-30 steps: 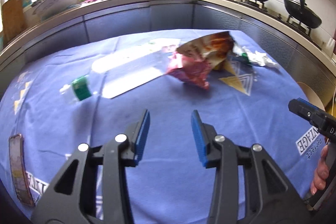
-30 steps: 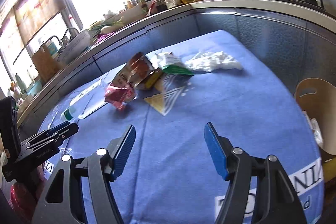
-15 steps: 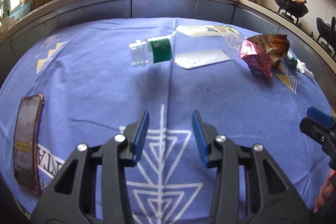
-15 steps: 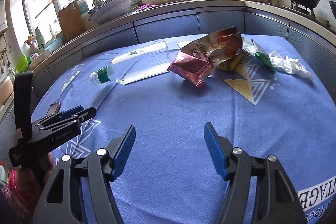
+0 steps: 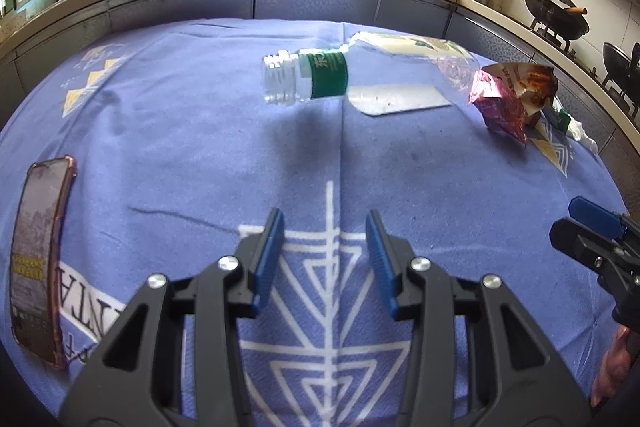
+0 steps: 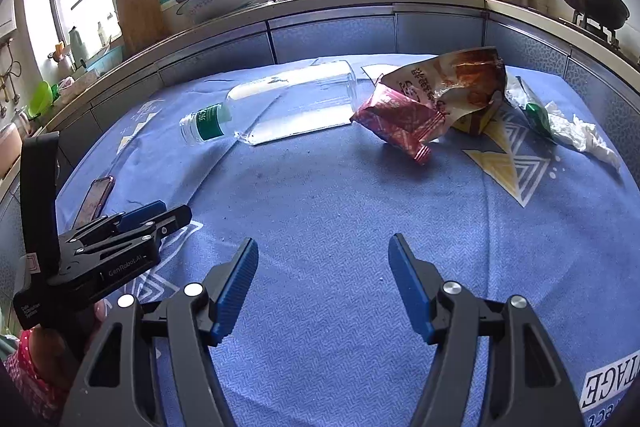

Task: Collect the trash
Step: 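Move both open grippers back over the table toward the water bottle, then close the left gripper around the neck of the clear water bottle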

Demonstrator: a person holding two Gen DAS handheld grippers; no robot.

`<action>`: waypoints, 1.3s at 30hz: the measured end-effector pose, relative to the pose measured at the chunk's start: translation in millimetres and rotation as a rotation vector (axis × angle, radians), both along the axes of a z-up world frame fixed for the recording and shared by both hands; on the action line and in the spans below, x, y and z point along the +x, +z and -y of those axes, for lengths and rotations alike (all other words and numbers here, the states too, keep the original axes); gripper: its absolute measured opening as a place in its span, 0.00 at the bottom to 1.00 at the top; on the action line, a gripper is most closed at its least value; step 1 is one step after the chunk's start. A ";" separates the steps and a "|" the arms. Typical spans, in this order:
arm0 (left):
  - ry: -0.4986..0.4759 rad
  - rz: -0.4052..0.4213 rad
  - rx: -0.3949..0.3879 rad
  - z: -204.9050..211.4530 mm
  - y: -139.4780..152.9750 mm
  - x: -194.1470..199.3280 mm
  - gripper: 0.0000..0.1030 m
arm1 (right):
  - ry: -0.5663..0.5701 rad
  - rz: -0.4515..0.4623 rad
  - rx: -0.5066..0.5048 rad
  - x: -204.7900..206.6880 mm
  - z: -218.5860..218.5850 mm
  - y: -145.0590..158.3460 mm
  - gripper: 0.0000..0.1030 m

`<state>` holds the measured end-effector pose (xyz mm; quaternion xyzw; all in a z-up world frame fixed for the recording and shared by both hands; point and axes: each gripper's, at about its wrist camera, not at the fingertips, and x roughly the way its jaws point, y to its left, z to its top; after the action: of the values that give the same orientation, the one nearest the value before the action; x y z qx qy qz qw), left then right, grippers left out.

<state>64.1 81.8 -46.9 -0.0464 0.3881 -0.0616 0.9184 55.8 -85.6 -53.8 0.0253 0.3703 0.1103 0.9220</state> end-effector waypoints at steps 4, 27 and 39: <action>-0.003 -0.002 -0.009 -0.8 -0.8 0.5 0.39 | 0.004 -0.004 -0.003 2.7 -4.7 -0.6 0.65; -0.024 0.006 0.005 3.3 -1.6 0.4 0.42 | -0.043 -0.025 0.036 5.3 10.6 -6.7 0.65; -0.034 0.068 0.063 2.1 13.9 7.9 0.42 | -0.044 -0.035 0.037 5.0 9.7 -8.0 0.65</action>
<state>72.0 79.7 -33.1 -0.0088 0.3589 -0.0665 0.9310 60.8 -95.2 -61.8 0.0526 0.3835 0.0962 0.9170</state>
